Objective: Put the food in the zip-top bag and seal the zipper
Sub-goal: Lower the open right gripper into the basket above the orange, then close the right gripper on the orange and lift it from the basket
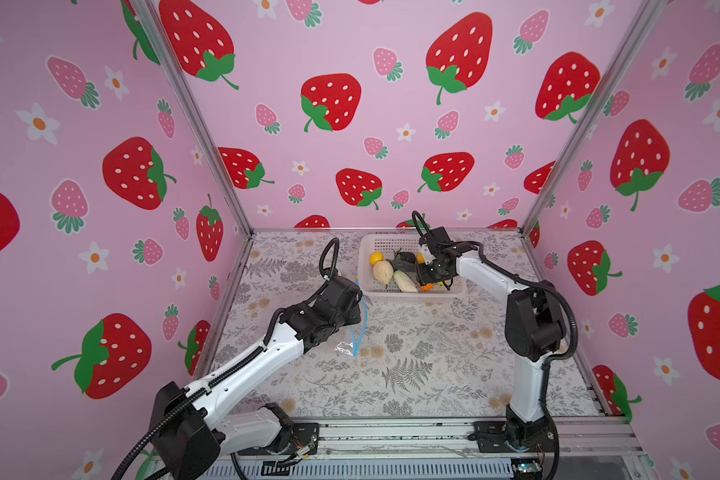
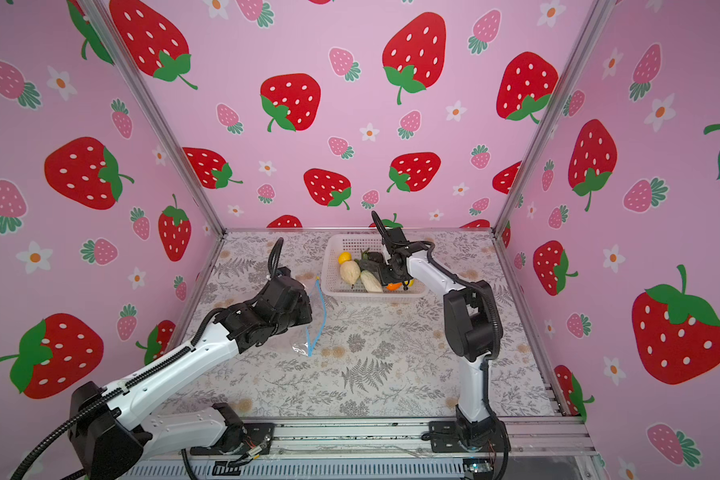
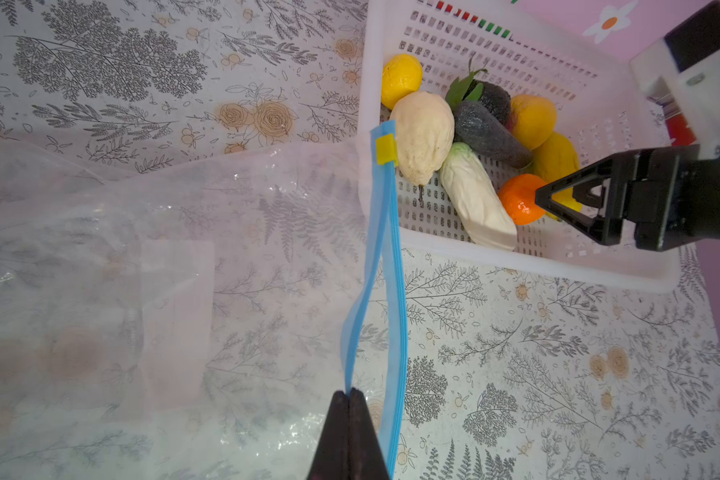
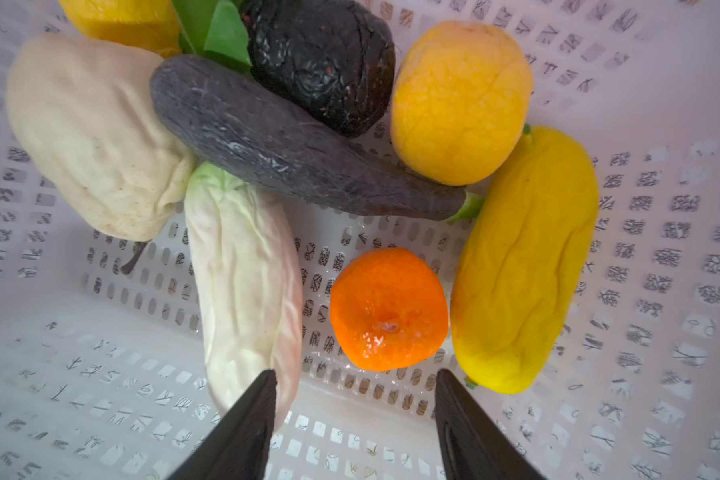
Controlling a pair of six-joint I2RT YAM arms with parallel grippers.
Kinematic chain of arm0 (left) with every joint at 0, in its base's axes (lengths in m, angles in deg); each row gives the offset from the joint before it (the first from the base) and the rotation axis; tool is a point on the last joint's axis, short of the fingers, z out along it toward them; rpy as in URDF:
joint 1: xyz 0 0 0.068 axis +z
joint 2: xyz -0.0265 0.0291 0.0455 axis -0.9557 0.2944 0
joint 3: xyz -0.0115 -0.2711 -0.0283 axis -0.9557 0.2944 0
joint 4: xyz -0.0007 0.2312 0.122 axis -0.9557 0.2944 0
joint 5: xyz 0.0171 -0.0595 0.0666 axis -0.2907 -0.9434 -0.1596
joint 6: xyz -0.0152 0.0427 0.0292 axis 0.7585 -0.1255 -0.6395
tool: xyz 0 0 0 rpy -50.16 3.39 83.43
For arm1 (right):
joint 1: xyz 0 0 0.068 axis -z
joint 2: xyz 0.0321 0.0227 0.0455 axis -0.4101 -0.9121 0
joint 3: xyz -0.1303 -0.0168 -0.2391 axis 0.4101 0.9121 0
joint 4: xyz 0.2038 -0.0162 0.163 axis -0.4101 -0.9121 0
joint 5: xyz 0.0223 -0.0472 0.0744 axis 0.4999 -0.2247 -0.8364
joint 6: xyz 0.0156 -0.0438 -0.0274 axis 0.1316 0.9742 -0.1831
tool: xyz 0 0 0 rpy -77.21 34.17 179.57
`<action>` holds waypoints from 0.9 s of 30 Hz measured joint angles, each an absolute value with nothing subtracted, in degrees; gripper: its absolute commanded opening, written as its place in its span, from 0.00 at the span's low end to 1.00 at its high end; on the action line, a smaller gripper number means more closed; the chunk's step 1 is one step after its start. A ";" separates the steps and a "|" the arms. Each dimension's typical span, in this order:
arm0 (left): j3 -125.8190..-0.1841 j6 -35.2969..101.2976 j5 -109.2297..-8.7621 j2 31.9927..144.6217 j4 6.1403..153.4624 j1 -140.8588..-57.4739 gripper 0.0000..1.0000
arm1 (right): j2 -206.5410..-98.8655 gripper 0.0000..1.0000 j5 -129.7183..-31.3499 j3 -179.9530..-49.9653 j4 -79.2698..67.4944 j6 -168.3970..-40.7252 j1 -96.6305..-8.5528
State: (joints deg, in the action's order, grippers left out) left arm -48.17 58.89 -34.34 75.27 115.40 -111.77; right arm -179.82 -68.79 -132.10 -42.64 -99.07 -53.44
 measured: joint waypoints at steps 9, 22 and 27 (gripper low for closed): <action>-47.82 59.44 -34.93 75.24 115.03 -111.77 0.00 | -180.95 0.68 -68.79 -132.07 -41.35 -99.07 -52.74; -47.82 59.79 -35.17 75.24 114.96 -111.77 0.00 | -185.17 0.69 -68.90 -131.96 -40.34 -99.07 -52.26; -47.82 59.79 -35.17 75.24 114.92 -111.77 0.00 | -186.04 0.67 -69.03 -131.96 -40.06 -99.07 -52.15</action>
